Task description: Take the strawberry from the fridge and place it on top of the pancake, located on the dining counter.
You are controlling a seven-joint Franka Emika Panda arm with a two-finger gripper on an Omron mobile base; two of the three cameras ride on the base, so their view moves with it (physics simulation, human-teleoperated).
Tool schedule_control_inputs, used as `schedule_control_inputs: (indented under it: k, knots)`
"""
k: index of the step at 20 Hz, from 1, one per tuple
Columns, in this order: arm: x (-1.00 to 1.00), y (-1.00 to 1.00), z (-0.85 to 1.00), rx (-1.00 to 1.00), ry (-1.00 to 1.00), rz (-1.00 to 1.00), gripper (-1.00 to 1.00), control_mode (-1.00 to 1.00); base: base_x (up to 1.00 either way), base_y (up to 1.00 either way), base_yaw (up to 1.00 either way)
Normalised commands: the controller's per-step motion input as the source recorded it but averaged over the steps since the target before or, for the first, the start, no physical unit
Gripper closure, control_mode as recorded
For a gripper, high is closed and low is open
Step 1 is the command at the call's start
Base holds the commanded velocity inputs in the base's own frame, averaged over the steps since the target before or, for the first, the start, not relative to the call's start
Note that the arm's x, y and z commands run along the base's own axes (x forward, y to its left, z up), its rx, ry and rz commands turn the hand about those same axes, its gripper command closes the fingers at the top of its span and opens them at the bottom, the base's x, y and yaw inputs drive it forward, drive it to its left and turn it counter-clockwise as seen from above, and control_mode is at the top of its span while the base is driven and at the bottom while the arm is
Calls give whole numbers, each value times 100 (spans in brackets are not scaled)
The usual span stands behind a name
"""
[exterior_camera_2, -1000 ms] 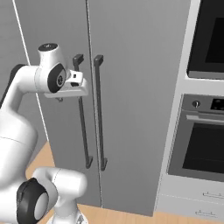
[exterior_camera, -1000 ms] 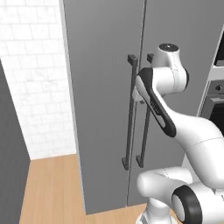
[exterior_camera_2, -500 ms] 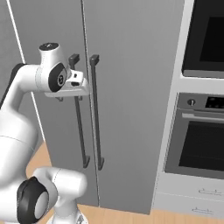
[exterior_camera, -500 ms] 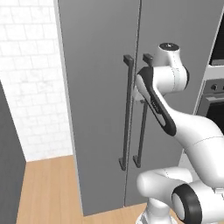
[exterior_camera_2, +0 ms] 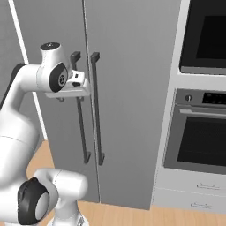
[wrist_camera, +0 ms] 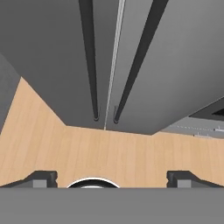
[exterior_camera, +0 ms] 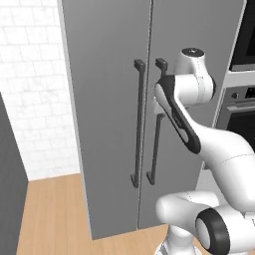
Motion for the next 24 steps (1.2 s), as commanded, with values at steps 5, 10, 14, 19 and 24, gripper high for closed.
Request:
schedule_control_inputs:
  k: [5,10,14,19,24]
  knots:
    - [0,0,0,0,0,0,-100,100,-13,-7,4]
    - [24,-14,-28,0,1,5,-100,-100,0,0,0]
    - [29,-49,-7,4,-23,8,-100,-100,0,0,0]
    - [24,-15,0,0,-25,0,-100,-100,0,0,0]
    - [38,11,0,2,-9,-7,-100,-100,0,0,0]
